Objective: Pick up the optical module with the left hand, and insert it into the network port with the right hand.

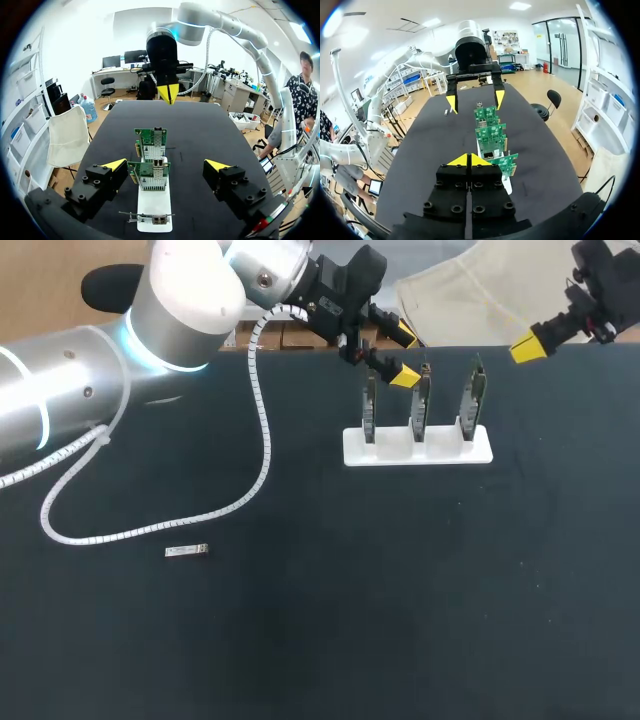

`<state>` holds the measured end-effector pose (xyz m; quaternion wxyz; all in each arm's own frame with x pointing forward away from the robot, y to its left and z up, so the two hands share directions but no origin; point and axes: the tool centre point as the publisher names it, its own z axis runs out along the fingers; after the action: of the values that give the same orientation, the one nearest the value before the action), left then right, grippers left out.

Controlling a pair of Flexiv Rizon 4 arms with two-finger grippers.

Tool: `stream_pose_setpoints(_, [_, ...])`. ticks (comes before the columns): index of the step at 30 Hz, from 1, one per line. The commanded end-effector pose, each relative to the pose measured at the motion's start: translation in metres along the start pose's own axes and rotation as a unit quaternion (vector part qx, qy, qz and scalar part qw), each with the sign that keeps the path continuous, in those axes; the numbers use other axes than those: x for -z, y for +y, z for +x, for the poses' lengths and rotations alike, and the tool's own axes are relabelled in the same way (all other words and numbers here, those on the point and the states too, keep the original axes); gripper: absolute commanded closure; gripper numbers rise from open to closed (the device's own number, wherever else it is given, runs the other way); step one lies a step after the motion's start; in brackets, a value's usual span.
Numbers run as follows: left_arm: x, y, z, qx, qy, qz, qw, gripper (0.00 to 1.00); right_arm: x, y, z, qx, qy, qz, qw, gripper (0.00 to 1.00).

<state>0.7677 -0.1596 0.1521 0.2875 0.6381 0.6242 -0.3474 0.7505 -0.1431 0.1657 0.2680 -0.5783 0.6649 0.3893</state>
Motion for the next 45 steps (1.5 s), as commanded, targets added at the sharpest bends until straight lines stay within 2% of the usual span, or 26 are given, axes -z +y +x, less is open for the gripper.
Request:
stream_pose_setpoints(1, [0.000, 0.002, -0.001, 0.001, 0.003, 0.002, 1.000, 0.00, -0.002, -0.001, 0.000, 0.004, 0.004, 0.003, 1.000, 1.00])
stream_pose_setpoints(29, [0.000, 0.002, -0.001, 0.001, 0.003, 0.002, 1.000, 0.00, -0.003, -0.019, 0.008, 0.015, 0.016, 0.026, 0.999, 1.00])
stream_pose_setpoints(39, [0.000, 0.002, -0.001, 0.001, 0.003, 0.002, 1.000, 0.00, -0.004, -0.024, 0.006, 0.017, 0.012, 0.027, 0.999, 1.00])
stream_pose_setpoints(40, [0.000, 0.002, -0.001, 0.001, 0.003, 0.002, 1.000, 0.00, -0.004, -0.024, 0.006, 0.012, 0.009, 0.017, 1.000, 1.00])
stream_pose_setpoints(41, [0.000, 0.002, -0.001, 0.001, 0.003, 0.002, 1.000, 0.00, -0.004, -0.024, 0.006, 0.006, 0.009, 0.011, 1.000, 0.61])
stream_pose_setpoints(42, [0.000, 0.002, -0.001, 0.001, 0.003, 0.002, 1.000, 0.00, -0.004, -0.024, 0.006, 0.006, 0.009, 0.011, 1.000, 0.00])
stream_pose_setpoints(45, [0.000, 0.002, -0.001, 0.001, 0.003, 0.002, 1.000, 0.00, -0.004, -0.024, 0.006, 0.006, 0.009, 0.011, 1.000, 0.00])
